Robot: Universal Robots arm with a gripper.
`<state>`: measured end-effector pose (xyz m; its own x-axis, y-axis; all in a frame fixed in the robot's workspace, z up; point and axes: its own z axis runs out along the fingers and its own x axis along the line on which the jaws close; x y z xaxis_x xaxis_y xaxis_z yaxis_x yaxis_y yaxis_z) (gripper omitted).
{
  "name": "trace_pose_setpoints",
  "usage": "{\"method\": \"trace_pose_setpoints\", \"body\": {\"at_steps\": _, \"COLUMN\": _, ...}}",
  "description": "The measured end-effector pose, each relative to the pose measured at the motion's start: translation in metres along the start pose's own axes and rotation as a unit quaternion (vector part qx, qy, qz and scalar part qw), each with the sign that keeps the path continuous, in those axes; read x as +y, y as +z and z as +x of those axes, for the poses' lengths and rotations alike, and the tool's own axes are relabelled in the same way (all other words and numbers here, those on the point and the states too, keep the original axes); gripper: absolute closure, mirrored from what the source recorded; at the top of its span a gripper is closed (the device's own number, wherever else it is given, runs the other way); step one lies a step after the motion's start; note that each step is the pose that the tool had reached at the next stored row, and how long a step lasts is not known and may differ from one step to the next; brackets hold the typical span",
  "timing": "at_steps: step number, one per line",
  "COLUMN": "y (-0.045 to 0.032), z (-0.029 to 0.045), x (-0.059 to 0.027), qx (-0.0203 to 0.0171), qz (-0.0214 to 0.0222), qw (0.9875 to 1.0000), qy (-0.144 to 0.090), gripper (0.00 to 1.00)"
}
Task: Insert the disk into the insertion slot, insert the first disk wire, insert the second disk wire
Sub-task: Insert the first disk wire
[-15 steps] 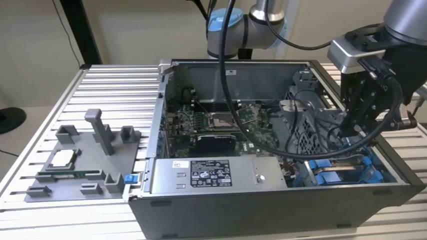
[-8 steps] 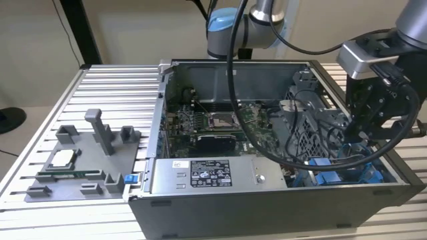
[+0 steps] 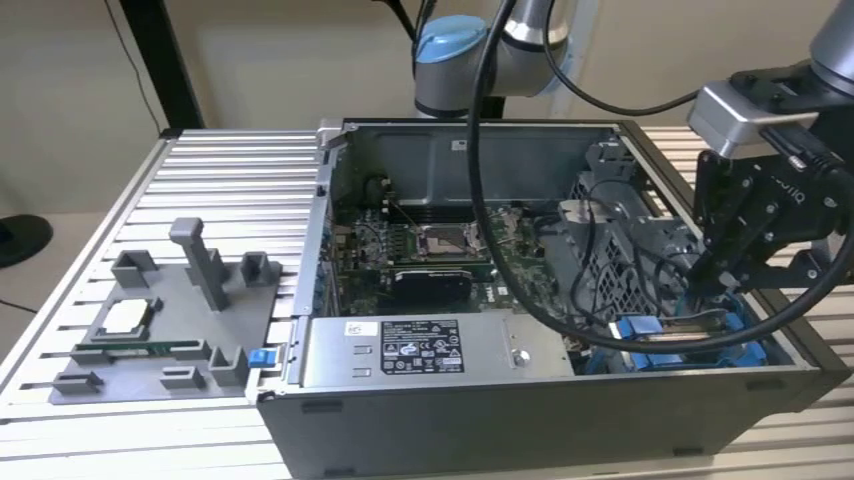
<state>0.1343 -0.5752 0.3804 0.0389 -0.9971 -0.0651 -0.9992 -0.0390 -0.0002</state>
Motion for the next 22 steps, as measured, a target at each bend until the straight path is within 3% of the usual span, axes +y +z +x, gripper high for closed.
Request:
{"method": "trace_pose_setpoints", "body": {"at_steps": 6, "y": 0.0004, "z": 0.0001, "x": -0.0001, "qx": 0.0005, "qz": 0.0003, "qw": 1.0, "qy": 0.0, "gripper": 1.0}}
{"method": "trace_pose_setpoints", "body": {"at_steps": 8, "y": 0.0013, "z": 0.0002, "x": -0.0002, "qx": 0.0035, "qz": -0.0005, "qw": 1.0, "qy": 0.0, "gripper": 1.0}}
{"method": "trace_pose_setpoints", "body": {"at_steps": 12, "y": 0.0026, "z": 0.0003, "x": -0.001, "qx": 0.013, "qz": -0.0058, "qw": 0.9999, "qy": 0.0, "gripper": 1.0}}
{"method": "trace_pose_setpoints", "body": {"at_steps": 14, "y": 0.0031, "z": 0.0004, "x": -0.0017, "qx": 0.0158, "qz": -0.0096, "qw": 0.9998, "qy": 0.001, "gripper": 1.0}}
{"method": "trace_pose_setpoints", "body": {"at_steps": 17, "y": 0.004, "z": 0.0007, "x": -0.0033, "qx": 0.0177, "qz": -0.0181, "qw": 0.9997, "qy": 0.001, "gripper": 1.0}}
{"method": "trace_pose_setpoints", "body": {"at_steps": 22, "y": 0.0069, "z": 0.0031, "x": -0.0064, "qx": 0.0175, "qz": -0.0206, "qw": 0.9996, "qy": 0.001, "gripper": 1.0}}
